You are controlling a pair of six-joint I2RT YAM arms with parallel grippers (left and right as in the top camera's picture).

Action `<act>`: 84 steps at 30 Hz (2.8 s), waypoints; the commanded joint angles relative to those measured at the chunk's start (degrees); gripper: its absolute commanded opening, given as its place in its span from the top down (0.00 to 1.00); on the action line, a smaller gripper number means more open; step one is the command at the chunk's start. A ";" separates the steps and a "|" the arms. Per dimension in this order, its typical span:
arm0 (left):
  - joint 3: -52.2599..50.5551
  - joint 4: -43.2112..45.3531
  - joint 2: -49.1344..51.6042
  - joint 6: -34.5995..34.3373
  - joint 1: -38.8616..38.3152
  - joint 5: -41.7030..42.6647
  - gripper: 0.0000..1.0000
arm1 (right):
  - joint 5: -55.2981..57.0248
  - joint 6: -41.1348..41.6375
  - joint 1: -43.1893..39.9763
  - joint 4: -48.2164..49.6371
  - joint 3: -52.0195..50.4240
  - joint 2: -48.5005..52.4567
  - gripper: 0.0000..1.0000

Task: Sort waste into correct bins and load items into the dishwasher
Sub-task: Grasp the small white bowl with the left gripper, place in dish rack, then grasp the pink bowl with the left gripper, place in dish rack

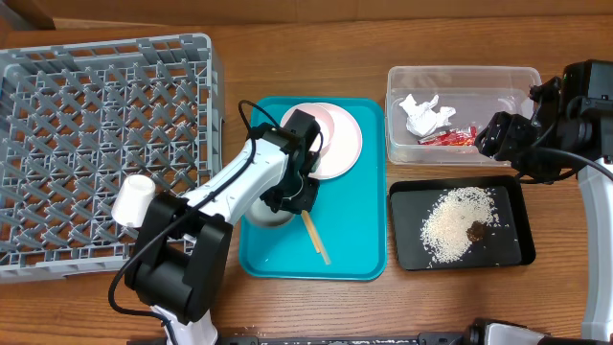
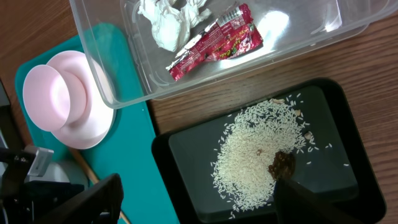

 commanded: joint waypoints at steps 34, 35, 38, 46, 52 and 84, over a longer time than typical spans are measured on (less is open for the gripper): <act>18.67 -8.02 -8.90 34.38 50.97 49.53 0.96 | -0.28 -0.48 -0.07 -0.72 1.79 -1.49 0.21; 18.67 -8.00 -7.80 34.67 51.98 50.23 0.96 | -0.28 -0.48 -0.07 -0.79 1.79 -1.49 0.21; 18.67 -7.65 -4.33 35.89 54.99 53.75 0.96 | -0.28 -0.48 -0.07 -0.92 1.79 -1.49 0.21; 18.67 -3.13 3.02 37.59 61.57 58.86 0.96 | -0.28 -0.48 -0.07 -0.96 1.79 -1.49 0.21; 18.67 -0.48 8.59 37.62 62.18 62.29 0.96 | -0.28 -0.46 -0.07 -0.96 1.79 -1.49 0.21; 18.78 -16.22 -14.32 30.75 58.60 47.08 0.00 | 1.79 -0.26 -0.07 -2.71 1.79 -1.49 0.21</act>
